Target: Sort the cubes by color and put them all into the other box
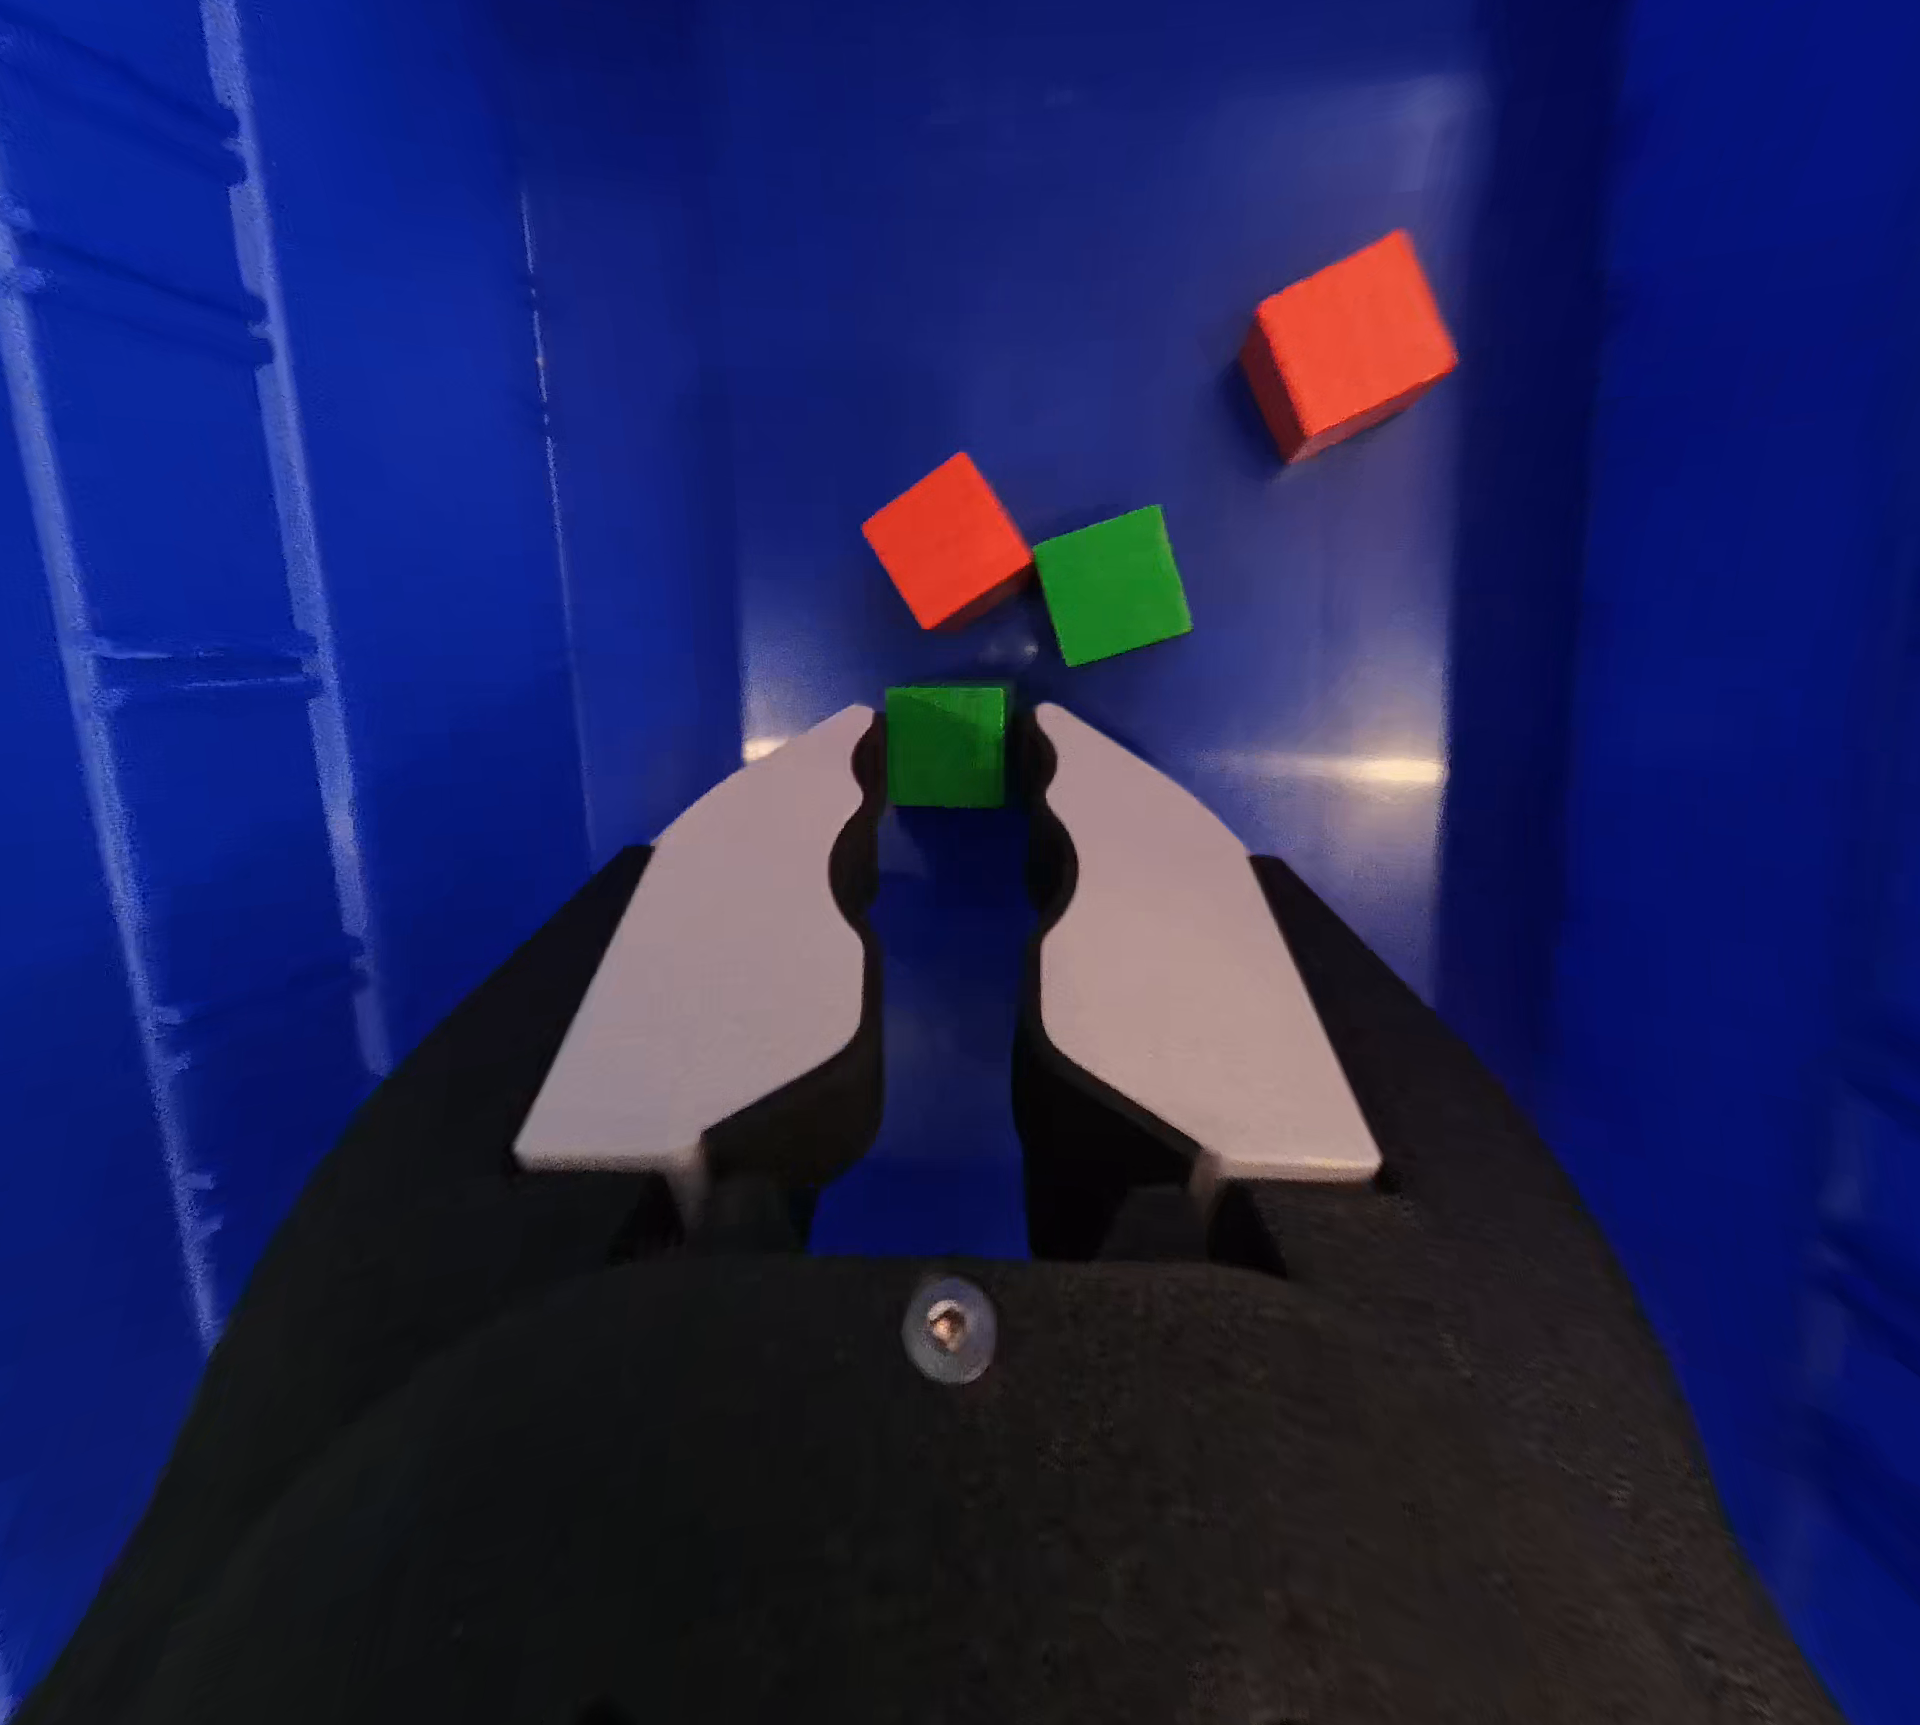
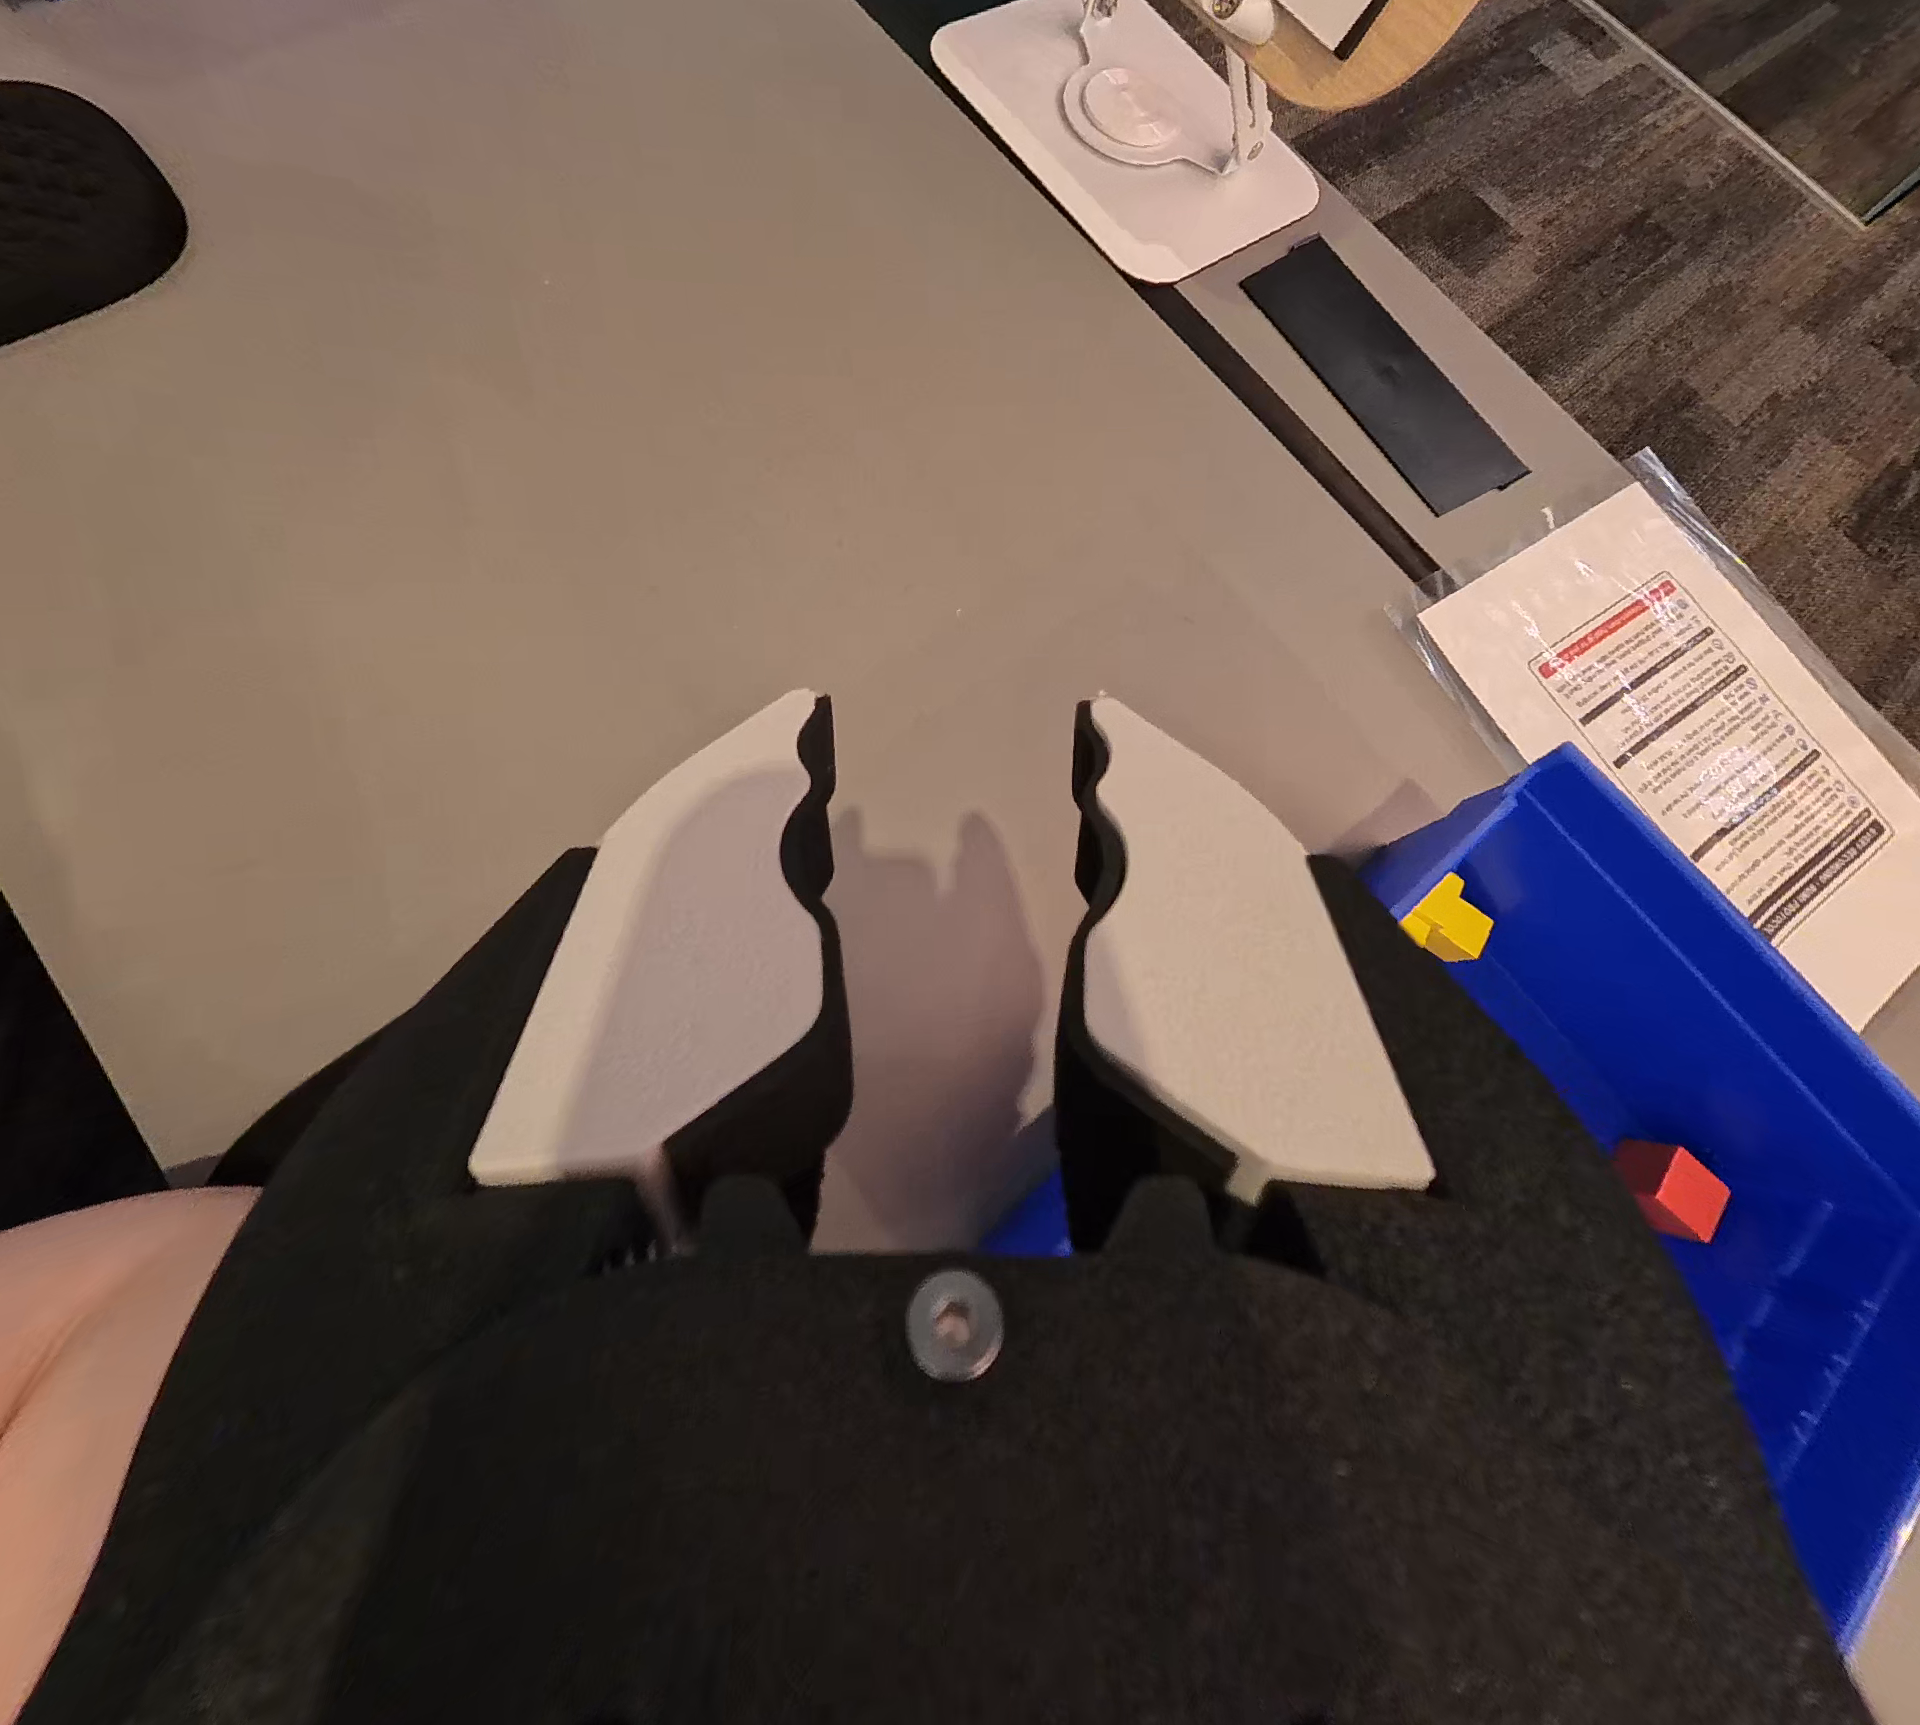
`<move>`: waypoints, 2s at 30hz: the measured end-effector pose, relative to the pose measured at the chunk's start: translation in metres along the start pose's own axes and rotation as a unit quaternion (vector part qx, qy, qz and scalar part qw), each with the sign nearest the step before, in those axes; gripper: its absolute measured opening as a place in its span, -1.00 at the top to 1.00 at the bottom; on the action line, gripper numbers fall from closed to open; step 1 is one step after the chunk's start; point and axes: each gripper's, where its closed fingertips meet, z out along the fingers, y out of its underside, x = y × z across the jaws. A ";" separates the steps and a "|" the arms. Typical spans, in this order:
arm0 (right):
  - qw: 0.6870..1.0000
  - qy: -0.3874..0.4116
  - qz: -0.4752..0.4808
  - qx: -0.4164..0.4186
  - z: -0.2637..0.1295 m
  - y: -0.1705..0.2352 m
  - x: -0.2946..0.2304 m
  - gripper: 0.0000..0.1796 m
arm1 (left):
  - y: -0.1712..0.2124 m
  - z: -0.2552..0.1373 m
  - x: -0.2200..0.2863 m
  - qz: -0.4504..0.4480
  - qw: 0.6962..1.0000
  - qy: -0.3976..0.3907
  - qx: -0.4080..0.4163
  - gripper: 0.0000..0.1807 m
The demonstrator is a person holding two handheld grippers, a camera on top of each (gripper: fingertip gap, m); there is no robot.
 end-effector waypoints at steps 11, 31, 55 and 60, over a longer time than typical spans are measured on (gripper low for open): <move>1.000 0.006 -0.021 0.004 0.011 -0.025 -0.008 0.56 | -0.063 -0.121 0.029 0.054 0.957 -0.004 0.284 0.76; 0.961 -0.240 0.073 0.115 0.144 -0.173 -0.185 0.45 | -0.060 -0.294 0.369 0.352 0.743 0.056 0.566 0.77; 0.976 0.086 0.181 -0.081 -0.043 0.093 0.046 0.75 | -0.041 -0.234 0.326 0.239 0.843 0.114 0.468 0.53; 0.939 0.010 0.276 -0.204 -0.019 0.181 0.074 0.75 | -0.052 -0.235 0.332 0.199 0.863 0.141 0.442 0.59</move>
